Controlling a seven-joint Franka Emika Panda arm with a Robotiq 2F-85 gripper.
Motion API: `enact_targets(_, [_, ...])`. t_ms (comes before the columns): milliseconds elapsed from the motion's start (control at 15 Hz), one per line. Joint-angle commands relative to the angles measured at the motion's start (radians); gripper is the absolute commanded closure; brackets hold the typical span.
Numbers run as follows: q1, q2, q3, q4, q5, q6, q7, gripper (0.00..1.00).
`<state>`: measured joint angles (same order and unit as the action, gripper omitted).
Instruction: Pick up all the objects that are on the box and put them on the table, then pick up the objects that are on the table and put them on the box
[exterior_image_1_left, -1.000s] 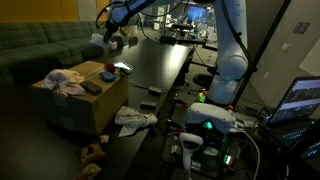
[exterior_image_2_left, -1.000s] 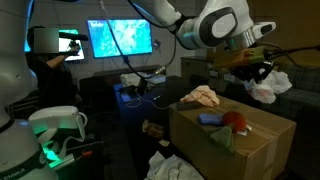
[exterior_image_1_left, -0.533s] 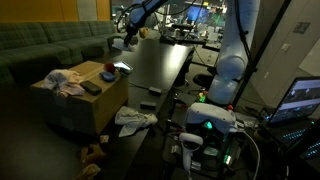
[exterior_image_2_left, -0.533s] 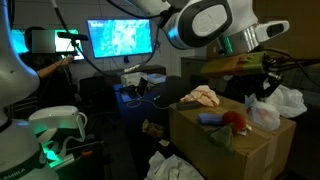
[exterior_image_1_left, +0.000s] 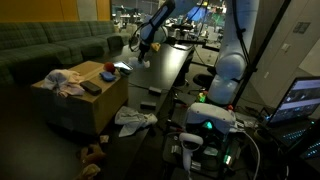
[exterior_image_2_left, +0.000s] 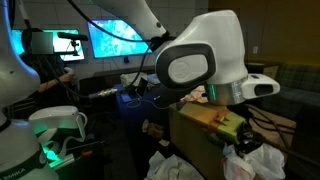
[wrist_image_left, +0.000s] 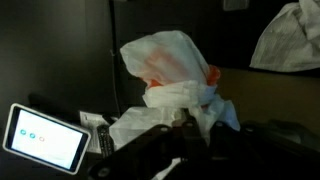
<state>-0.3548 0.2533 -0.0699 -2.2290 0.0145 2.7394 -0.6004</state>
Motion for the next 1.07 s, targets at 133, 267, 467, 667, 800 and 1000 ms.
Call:
enact_targets(133, [-0.042, 0.137, 0.021, -0.009, 0.051, 0.085, -0.084, 0.98])
enact_targets(267, [-0.075, 0.201, 0.049, 0.01, 0.061, 0.114, -0.1, 0.98])
enact_targets(467, [-0.127, 0.299, 0.095, 0.045, 0.056, 0.166, -0.1, 0.98])
enact_targets(667, [-0.177, 0.384, 0.135, 0.097, 0.04, 0.177, -0.087, 0.98])
enact_targets(800, [-0.196, 0.427, 0.149, 0.132, 0.031, 0.178, -0.078, 0.98])
enact_targets(1000, [-0.225, 0.47, 0.173, 0.174, 0.032, 0.18, -0.071, 0.67])
